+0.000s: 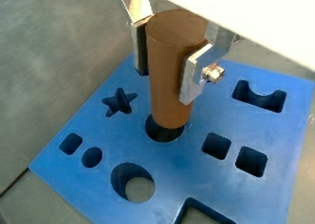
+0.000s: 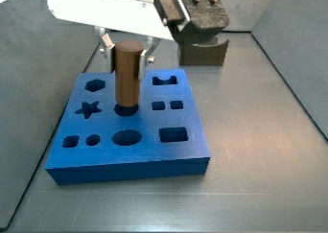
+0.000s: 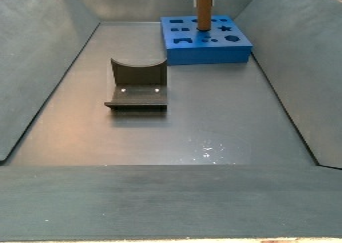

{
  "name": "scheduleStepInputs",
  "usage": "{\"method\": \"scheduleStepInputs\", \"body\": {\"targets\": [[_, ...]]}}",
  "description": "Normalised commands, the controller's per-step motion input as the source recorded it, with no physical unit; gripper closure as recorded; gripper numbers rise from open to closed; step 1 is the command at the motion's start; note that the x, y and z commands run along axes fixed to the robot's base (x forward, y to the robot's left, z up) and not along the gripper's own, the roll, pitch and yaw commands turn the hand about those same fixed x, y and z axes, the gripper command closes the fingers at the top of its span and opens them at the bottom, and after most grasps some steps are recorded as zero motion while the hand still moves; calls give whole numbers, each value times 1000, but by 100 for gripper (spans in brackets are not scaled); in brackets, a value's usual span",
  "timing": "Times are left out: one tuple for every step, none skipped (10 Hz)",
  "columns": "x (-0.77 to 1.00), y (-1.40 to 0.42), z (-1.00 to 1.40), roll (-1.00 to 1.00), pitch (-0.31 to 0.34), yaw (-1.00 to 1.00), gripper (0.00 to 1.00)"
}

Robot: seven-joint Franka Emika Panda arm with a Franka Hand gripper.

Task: Pick up the round object. Move up. Place the round object on the fixture. Regrasp the round object. Move to above the board. Insert the round object.
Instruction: Insert the round object.

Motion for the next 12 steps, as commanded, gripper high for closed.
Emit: {"method": "scheduleStepInputs", "body": {"targets": [[-74, -83, -209, -240, -194, 0, 100], [-46, -523, -197, -26, -71, 106, 100], [-57, -609, -157, 0, -106, 240, 100], [0, -186, -3, 0, -71, 109, 100], [0, 17, 0, 0, 0, 0, 100], [-117, 117, -29, -11, 0, 0, 100], [-51, 49, -23, -6, 0, 0, 100], [0, 49, 0, 0, 0, 0, 100], [14, 0, 0, 0, 6, 0, 100], [0, 269, 106, -197, 0, 0, 100], [26, 103, 0, -37, 0, 0, 100], [0, 29, 0, 0, 0, 0, 100]]}}
